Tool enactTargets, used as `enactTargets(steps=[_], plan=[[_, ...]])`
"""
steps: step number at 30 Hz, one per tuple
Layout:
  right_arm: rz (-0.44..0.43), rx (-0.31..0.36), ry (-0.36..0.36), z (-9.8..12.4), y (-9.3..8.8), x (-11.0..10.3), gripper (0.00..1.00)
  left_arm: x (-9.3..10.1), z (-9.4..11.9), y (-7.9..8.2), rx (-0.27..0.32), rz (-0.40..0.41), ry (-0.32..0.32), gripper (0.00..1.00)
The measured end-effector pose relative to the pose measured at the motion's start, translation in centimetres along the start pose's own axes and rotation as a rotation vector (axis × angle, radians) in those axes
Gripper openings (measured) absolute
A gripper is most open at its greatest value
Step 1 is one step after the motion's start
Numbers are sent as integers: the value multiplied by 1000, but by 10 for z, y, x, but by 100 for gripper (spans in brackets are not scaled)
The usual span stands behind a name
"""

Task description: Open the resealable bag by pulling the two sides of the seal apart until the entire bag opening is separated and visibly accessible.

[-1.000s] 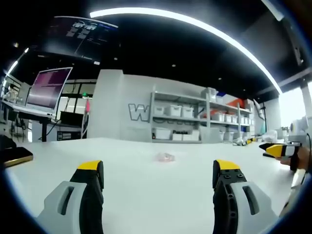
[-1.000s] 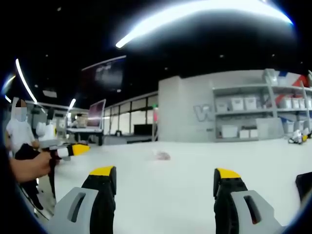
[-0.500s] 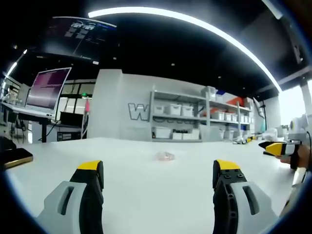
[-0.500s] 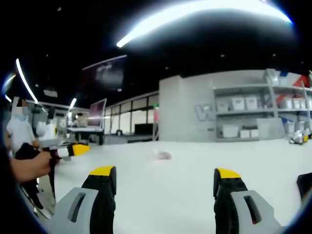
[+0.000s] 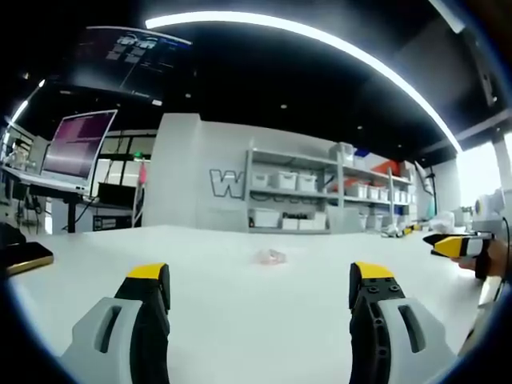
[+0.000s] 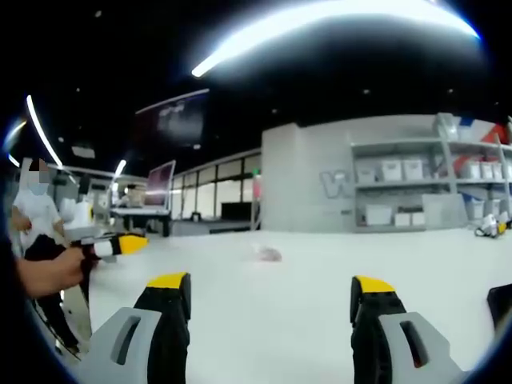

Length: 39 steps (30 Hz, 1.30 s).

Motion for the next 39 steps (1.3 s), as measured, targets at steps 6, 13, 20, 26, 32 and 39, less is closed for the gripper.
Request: enactTargets(steps=[6, 13, 20, 26, 32, 39], plan=[[-3, 6, 0, 0, 1, 1, 82, 3, 1, 0, 1, -1, 2, 92], [-10, 18, -6, 1, 3, 3, 82, 3, -1, -1, -6, -16, 5, 92], [3, 15, -4, -1, 2, 0, 82, 4, -2, -3, -11, -35, 5, 92], [8, 16, -4, -2, 2, -3, 82, 1, -4, -6, -23, -46, 1, 93], [5, 19, 3, -5, 3, -6, 82, -4, -5, -6, -23, -40, 0, 93], [2, 28, 14, -9, 5, -9, 82, -6, -6, -7, -26, -43, 5, 93]])
Point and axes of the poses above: the point that each gripper's makers call its tool centre point, and the gripper's own axes: z roughly backward along the fingers, x roughly to its right, y roughly out of its top, the point moved 1 cm from there along z, roughly backward along the fingers, and after that the axes turned 14 degrees about -x, right-handed, at the moved point
